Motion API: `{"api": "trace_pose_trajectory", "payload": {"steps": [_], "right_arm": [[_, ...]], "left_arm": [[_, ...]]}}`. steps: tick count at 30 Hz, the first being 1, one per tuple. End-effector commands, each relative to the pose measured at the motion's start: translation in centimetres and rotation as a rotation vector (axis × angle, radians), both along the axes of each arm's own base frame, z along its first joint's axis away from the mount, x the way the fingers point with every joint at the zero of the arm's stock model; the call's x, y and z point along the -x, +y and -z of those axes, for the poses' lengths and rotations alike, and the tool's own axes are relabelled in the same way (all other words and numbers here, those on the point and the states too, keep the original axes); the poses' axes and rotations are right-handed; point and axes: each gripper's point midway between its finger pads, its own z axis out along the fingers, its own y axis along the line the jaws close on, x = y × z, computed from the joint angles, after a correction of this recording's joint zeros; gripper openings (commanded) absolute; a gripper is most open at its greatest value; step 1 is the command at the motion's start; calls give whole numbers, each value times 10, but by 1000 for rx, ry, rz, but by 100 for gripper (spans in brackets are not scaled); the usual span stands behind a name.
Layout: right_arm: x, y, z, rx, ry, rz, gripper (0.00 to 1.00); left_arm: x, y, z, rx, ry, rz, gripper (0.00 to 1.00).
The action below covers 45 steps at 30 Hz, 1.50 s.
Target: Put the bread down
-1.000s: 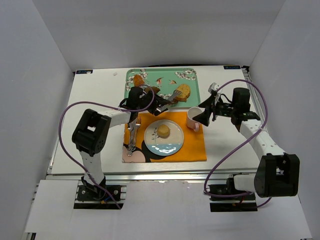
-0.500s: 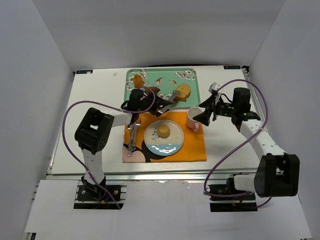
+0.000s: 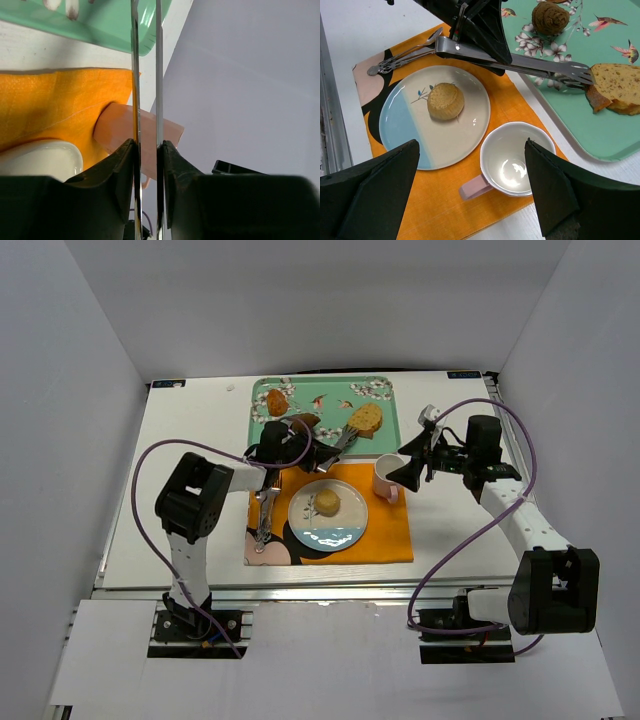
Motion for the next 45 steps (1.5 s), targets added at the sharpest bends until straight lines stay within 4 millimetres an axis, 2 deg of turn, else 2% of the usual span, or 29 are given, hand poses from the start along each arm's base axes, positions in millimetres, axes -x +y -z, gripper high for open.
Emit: {"api": "trace_pose_trajectory", "payload": {"steps": [1, 5, 10, 15, 24, 25, 27, 28, 31, 32, 34, 35, 38, 39, 41, 42, 45], "right_arm": [[2, 0, -8, -18, -30, -12, 89], [2, -1, -9, -19, -28, -12, 89], [2, -1, -11, -20, -33, -13, 89], [1, -3, -12, -19, -37, -10, 89], [0, -4, -13, -19, -41, -10, 89], [0, -4, -13, -19, -42, -10, 89], [0, -4, -14, -19, -45, -9, 89], [0, -4, -14, -18, -45, -10, 89], [0, -5, -14, -17, -46, -9, 89], [0, -5, -14, -17, -45, -10, 89], [0, -5, -14, -18, -48, -11, 89], [-1, -4, -15, -18, -49, -11, 89], [-1, -5, -16, -15, -53, -11, 89], [-1, -5, -16, -15, -53, -12, 89], [-2, -5, -16, -13, -54, -13, 89], [-1, -5, -17, -14, -54, -13, 89], [-2, -5, -16, -14, -51, -14, 89]], "left_arm": [[0, -5, -13, 26, -44, 14, 33], [1, -6, -17, 38, -56, 21, 20], [5, -6, -36, 44, -119, 48, 8], [13, -2, -60, 33, -185, 64, 3], [32, 7, -82, -26, -244, 94, 0], [35, 9, -91, -21, -262, 94, 0], [43, 13, -90, -38, -257, 100, 0], [47, 15, -100, -35, -276, 101, 0], [61, 21, -97, -59, -267, 115, 0], [66, 24, -104, -58, -283, 118, 0], [76, 28, -100, -63, -266, 125, 0], [82, 30, -108, -56, -281, 125, 0], [96, 37, -112, -56, -278, 130, 0], [104, 40, -124, -50, -293, 131, 0], [116, 47, -127, -57, -291, 129, 0], [127, 52, -138, -53, -306, 125, 0], [147, 64, -139, -53, -284, 107, 0]]}}
